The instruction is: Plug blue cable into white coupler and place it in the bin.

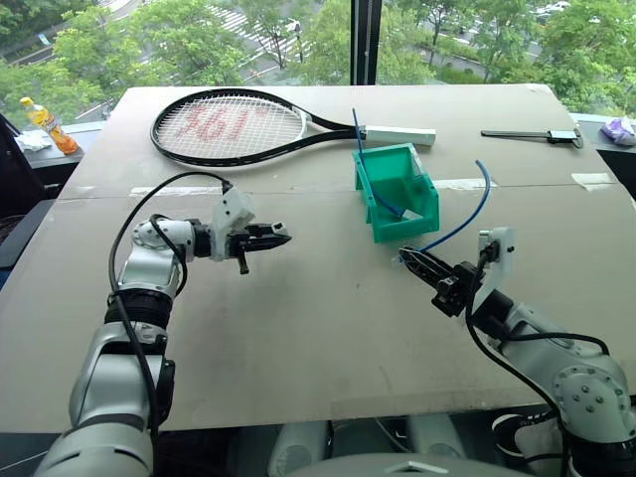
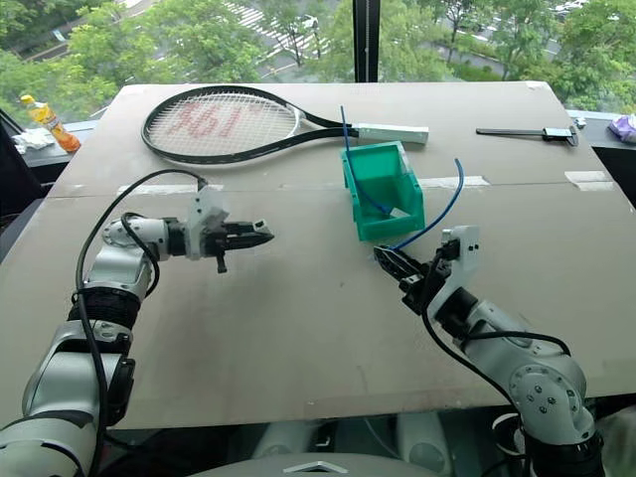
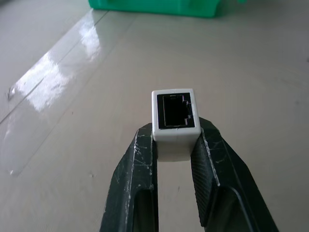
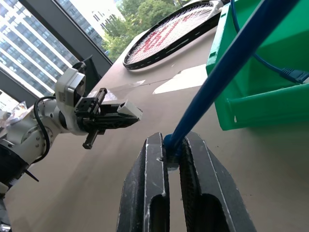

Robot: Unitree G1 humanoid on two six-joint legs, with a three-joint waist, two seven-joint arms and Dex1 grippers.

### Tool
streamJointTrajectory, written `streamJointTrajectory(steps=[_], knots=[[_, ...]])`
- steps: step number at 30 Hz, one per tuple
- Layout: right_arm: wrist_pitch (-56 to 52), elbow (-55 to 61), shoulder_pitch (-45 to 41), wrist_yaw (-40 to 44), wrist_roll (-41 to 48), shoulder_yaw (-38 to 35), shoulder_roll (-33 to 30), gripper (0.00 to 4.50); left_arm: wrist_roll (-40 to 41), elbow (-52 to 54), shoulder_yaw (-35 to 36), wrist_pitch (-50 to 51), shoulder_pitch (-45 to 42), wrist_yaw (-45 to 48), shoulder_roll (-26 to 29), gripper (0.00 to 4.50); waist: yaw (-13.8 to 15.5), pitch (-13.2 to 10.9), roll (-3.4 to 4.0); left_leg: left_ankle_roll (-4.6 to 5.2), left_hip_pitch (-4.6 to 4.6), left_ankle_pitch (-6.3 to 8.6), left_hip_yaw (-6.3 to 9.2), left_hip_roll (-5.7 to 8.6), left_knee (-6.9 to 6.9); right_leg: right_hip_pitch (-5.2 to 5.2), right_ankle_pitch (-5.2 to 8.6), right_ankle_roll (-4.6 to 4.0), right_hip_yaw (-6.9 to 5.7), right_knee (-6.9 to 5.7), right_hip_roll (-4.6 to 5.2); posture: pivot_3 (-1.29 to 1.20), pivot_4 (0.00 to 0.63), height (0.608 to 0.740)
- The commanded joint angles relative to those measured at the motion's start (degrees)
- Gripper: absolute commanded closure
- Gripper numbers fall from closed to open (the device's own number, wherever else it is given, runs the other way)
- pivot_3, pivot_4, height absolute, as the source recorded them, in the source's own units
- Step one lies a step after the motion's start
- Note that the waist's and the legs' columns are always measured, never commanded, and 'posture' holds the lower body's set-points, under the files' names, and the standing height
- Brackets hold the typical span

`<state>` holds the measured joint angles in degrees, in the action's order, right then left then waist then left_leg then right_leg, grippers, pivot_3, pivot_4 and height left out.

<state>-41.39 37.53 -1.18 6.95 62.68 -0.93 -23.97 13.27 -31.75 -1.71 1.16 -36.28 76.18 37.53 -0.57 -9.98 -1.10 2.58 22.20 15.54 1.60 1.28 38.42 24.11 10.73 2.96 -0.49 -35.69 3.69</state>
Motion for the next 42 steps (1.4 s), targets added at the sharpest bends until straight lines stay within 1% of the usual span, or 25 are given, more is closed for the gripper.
streamJointTrajectory(steps=[1, 4, 9, 11, 13, 16, 21, 26, 31, 42], knots=[[2.43, 2.62, -1.50, 5.75, -4.51, -0.99, -3.68, 4.50, 3.43, 14.63, -1.91, 8.21, 2.98, -0.69, -2.08, 4.17, 0.02, 0.00, 0.00, 0.00, 0.01, 0.00, -0.01, 0.01, 0.00, 0.01, 0.00, 0.00, 0.02, 0.00, 0.01, 0.00, 0.150, 0.740], [2.86, 2.11, -3.65, 9.81, -7.85, -0.38, -7.09, 4.50, 3.59, 21.12, -4.11, 13.53, 4.23, -3.63, -4.77, 4.17, 0.00, 0.00, -0.01, 0.00, -0.01, 0.00, -0.02, 0.00, 0.02, 0.01, 0.00, 0.01, 0.02, -0.01, -0.02, 0.00, 0.150, 0.740], [3.57, -0.77, -8.62, 17.33, -14.21, 2.39, -11.31, 4.50, -1.48, 20.15, -9.50, 11.97, 3.50, -8.20, -9.78, 4.17, -0.03, 0.01, 0.00, 0.00, -0.08, 0.00, -0.02, -0.02, 0.03, -0.01, 0.01, 0.00, 0.03, -0.07, -0.09, 0.00, 0.150, 0.740], [4.90, -4.49, -12.65, 21.05, -18.90, 5.53, -12.22, 4.50, -3.04, 19.34, -11.54, 9.46, 4.27, -7.91, -10.83, 4.17, -0.12, 0.01, -0.02, 0.00, -0.08, 0.00, -0.07, 0.00, 0.04, -0.01, 0.01, 0.00, 0.05, -0.07, -0.10, 0.00, 0.150, 0.740], [6.35, -7.95, -16.34, 24.77, -23.09, 8.77, -12.68, 4.50, -3.72, 19.42, -13.09, 7.92, 5.23, -7.01, -11.14, 4.17, -0.28, 0.01, -0.02, 0.00, -0.09, 0.00, -0.09, -0.01, 0.03, 0.00, 0.00, 0.00, 0.07, -0.07, -0.11, 0.00, 0.150, 0.740], [10.36, -16.24, -23.63, 30.76, -31.43, 16.00, -11.35, 4.50, -6.17, 19.01, -15.36, 6.23, 6.13, -6.54, -10.05, 4.17, -0.29, 0.01, -0.02, 0.00, -0.10, 0.00, -0.11, -0.01, 0.02, 0.02, 0.00, -0.01, 0.09, -0.08, -0.12, 0.00, 0.150, 0.740], [15.26, -24.13, -28.81, 37.53, -39.01, 21.44, -8.99, 4.50, -7.54, 17.08, -16.47, 4.25, 6.44, -6.29, -9.17, 4.17, 0.15, 0.01, -0.02, 0.00, -0.03, 0.00, -0.03, 0.01, 0.02, 0.03, 0.00, -0.02, 0.01, -0.07, -0.08, 0.00, 0.150, 0.740], [17.06, -26.97, -30.77, 43.80, -41.83, 23.56, -7.89, 4.50, -8.24, 15.24, -16.77, 2.54, 6.35, -6.57, -9.05, 4.17, 0.03, 0.01, -0.02, 0.00, -0.05, 0.00, -0.05, 0.04, 0.03, 0.03, -0.01, -0.02, 0.04, -0.06, -0.04, 0.00, 0.150, 0.740], [18.45, -29.13, -31.53, 47.58, -44.70, 24.30, -7.26, 4.50, -8.18, 15.30, -16.97, 2.31, 6.39, -6.50, -9.02, 4.17, -0.03, 0.01, -0.02, -0.01, -0.13, -0.01, -0.05, 0.03, 0.03, 0.00, -0.01, -0.02, 0.03, -0.13, -0.05, 0.00, 0.150, 0.740], [20.12, -31.65, -31.44, 51.03, -49.33, 25.35, -5.84, 4.50, -8.62, 14.20, -17.41, 1.16, 5.75, -6.25, -9.30, 4.17, -0.02, 0.03, -0.01, -0.02, -0.19, -0.01, -0.06, 0.04, 0.04, -0.06, -0.01, -0.02, 0.04, -0.14, -0.04, 0.00, 0.150, 0.740]])
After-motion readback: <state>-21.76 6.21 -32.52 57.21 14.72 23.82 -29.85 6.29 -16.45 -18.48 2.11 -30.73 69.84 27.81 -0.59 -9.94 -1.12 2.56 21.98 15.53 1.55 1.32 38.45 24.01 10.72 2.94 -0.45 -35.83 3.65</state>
